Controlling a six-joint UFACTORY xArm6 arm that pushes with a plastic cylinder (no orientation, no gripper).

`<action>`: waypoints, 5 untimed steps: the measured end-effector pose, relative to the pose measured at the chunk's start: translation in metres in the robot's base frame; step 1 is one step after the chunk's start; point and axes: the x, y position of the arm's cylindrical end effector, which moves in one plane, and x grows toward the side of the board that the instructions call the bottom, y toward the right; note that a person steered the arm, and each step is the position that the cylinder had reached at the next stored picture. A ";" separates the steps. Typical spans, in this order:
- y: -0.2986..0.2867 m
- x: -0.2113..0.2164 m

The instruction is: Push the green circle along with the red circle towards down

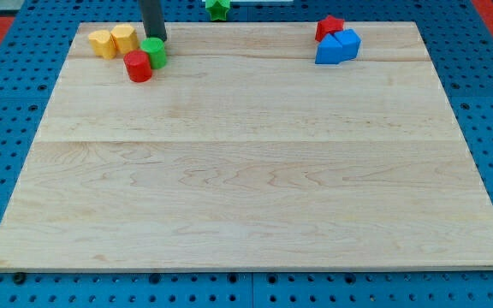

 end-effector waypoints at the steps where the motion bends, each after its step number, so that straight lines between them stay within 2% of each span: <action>1: 0.000 0.016; 2: 0.000 0.016; 5: 0.037 0.072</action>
